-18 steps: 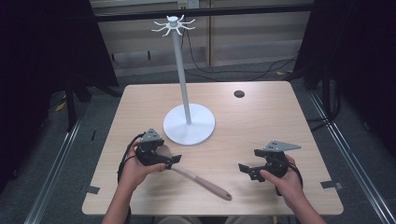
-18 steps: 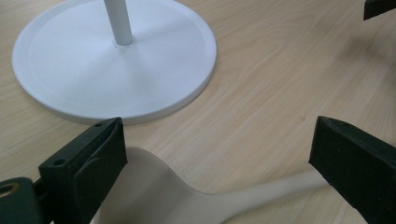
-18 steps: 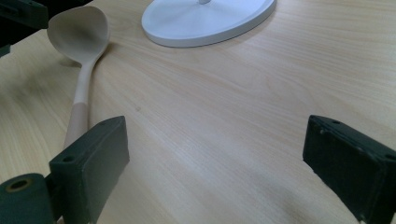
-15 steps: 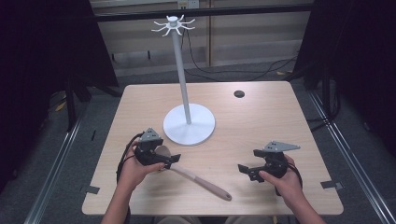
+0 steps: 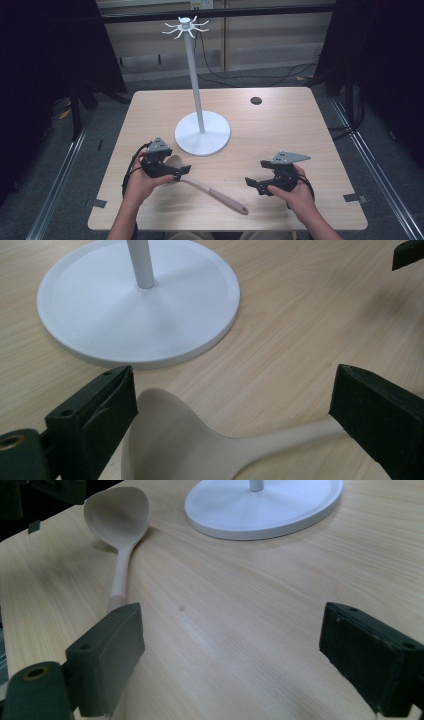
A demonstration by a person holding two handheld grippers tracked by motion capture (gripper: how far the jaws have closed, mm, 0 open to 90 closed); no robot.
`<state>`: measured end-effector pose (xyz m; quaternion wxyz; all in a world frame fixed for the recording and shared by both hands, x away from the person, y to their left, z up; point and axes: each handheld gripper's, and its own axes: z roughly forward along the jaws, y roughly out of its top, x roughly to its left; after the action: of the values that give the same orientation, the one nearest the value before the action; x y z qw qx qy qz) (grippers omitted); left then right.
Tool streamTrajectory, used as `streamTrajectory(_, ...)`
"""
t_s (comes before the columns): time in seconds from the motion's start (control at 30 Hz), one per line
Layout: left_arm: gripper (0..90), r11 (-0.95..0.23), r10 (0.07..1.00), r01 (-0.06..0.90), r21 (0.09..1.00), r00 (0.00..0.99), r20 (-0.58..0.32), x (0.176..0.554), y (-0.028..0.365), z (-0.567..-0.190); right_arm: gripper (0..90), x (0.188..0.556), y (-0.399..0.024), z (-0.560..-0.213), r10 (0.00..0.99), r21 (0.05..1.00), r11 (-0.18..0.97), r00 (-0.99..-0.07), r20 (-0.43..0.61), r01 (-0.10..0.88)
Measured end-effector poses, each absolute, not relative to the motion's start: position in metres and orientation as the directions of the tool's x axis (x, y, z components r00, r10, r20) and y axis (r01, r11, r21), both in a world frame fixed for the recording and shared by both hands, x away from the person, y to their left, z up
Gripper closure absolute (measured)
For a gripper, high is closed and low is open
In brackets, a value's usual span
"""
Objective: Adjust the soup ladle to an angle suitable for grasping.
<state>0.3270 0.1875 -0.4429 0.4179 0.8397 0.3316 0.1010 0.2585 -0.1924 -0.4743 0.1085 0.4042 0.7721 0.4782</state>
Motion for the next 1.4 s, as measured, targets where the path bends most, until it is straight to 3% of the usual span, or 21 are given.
streamTrajectory(0.4,5.3,-0.418,0.669,0.485,0.768,0.736,-0.100,0.318,0.203,-0.442,35.6,0.262,-0.169,-0.473,0.673,0.835,0.256,-0.710,0.207,0.486)
streamTrajectory(0.43,5.4,-0.417,0.673,0.488,0.767,0.732,-0.100,0.317,0.204,-0.442,43.9,0.264,-0.163,-0.474,0.657,0.838,0.272,-0.727,0.197,0.473)
streamTrajectory(0.67,5.5,-0.410,0.690,0.499,0.764,0.717,-0.098,0.311,0.214,-0.443,69.1,0.266,-0.148,-0.477,0.585,0.835,0.318,-0.786,0.201,0.450)
streamTrajectory(0.87,5.5,-0.406,0.700,0.503,0.763,0.708,-0.094,0.308,0.220,-0.444,85.8,0.264,-0.132,-0.478,0.502,0.833,0.361,-0.840,0.205,0.419)
streamTrajectory(1.0,5.5,-0.403,0.703,0.508,0.761,0.705,-0.099,0.308,0.219,-0.445,89.9,0.260,-0.124,-0.485,0.469,0.820,0.385,-0.855,0.221,0.423)
streamTrajectory(1.4,5.6,-0.404,0.702,0.510,0.759,0.705,-0.100,0.309,0.218,-0.446,90.0,0.249,-0.101,-0.498,0.379,0.774,0.508,-0.905,0.194,0.378)
